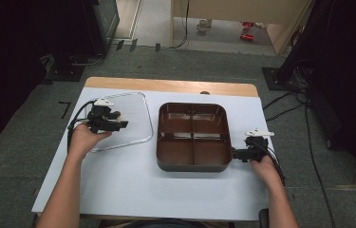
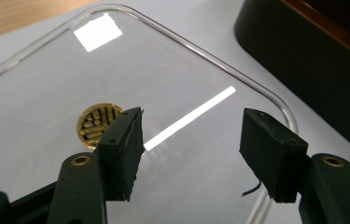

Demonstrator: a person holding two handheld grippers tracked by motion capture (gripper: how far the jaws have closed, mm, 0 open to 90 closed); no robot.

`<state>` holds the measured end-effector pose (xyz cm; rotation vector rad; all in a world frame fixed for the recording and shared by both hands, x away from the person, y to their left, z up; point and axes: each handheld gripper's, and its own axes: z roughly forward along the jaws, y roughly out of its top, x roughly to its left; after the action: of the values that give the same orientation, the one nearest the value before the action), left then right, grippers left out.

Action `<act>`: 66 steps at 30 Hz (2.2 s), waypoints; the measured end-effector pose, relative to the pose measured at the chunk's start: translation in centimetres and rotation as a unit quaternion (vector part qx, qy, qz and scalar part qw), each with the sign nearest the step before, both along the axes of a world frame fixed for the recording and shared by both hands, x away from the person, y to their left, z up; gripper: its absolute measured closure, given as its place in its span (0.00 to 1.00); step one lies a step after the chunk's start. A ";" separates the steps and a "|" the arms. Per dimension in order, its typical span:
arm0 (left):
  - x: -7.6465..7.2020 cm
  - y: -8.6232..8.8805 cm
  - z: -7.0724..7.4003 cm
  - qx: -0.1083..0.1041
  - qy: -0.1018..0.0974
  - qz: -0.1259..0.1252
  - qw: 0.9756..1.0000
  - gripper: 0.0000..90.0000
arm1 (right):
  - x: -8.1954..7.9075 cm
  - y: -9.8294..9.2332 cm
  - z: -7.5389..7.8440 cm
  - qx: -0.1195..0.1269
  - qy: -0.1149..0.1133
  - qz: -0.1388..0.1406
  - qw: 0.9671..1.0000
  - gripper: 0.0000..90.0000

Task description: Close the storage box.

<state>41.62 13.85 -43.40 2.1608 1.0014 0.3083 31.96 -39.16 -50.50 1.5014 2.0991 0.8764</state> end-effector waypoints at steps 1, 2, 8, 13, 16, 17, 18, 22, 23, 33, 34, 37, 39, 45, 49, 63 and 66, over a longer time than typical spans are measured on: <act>0.2 0.1 0.0 0.000 -0.002 -0.001 1.000 0.44 | 0.0 0.0 0.0 0.000 0.000 0.000 1.000 0.00; 0.5 0.2 0.0 0.000 -0.004 0.000 1.000 0.45 | 0.0 0.0 0.0 0.000 0.000 0.000 1.000 0.00; 1.7 0.9 -0.8 -0.001 -0.007 0.017 1.000 0.44 | 0.0 0.0 0.0 0.000 0.000 0.000 1.000 0.00; 2.6 1.7 -1.6 0.001 -0.010 0.031 0.999 0.45 | 0.0 0.0 0.0 0.000 0.000 0.000 1.000 0.00; 2.9 2.0 -2.2 0.004 -0.008 0.038 0.999 0.45 | 0.0 0.0 0.0 0.000 0.000 0.000 1.000 0.00; 3.1 2.0 -2.4 0.005 -0.005 0.038 0.999 0.46 | 0.0 0.0 0.0 0.000 0.000 0.000 1.000 0.00; 3.2 2.0 -2.6 0.003 -0.004 0.039 0.999 0.46 | 0.0 0.0 0.0 0.000 0.000 0.000 1.000 0.00; 3.5 1.9 -3.3 0.014 -0.001 0.044 0.999 0.50 | 0.0 0.0 0.0 0.000 -0.001 0.000 1.000 0.00; 3.6 1.9 -3.5 0.016 -0.001 0.045 0.999 0.51 | 0.0 0.0 0.0 0.000 -0.001 0.000 1.000 0.00; 4.1 2.0 -4.2 0.008 0.000 0.046 0.999 0.63 | 0.0 0.0 0.0 0.000 -0.001 0.000 1.000 0.00; 4.1 2.0 -4.2 0.006 0.002 0.047 0.999 0.64 | 0.0 0.0 0.0 0.000 -0.001 0.000 1.000 0.00; 4.0 1.8 -4.1 0.013 0.001 0.050 0.999 0.65 | 0.0 0.0 0.0 0.000 -0.001 0.000 1.000 0.00; 4.0 1.7 -4.0 0.018 -0.001 0.049 0.999 0.66 | 0.0 0.0 0.0 0.000 -0.001 0.000 1.000 0.00; 3.9 1.7 -3.7 0.017 0.003 0.049 0.999 0.66 | 0.0 0.0 0.0 0.000 -0.001 0.000 1.000 0.00; 3.6 1.7 -3.0 0.007 0.002 0.046 0.999 0.66 | 0.0 0.0 0.0 0.000 -0.001 0.000 1.000 0.00; 2.1 2.3 0.7 -0.029 0.002 0.052 0.998 0.66 | 0.0 0.0 0.0 0.000 -0.001 0.000 1.000 0.00; 1.9 2.3 1.2 -0.034 0.002 0.052 0.998 0.66 | 0.0 0.0 0.0 0.000 -0.001 0.000 1.000 0.00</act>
<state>43.56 16.11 -42.24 2.0529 1.1131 0.3137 31.94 -39.15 -50.51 1.5000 2.0981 0.8773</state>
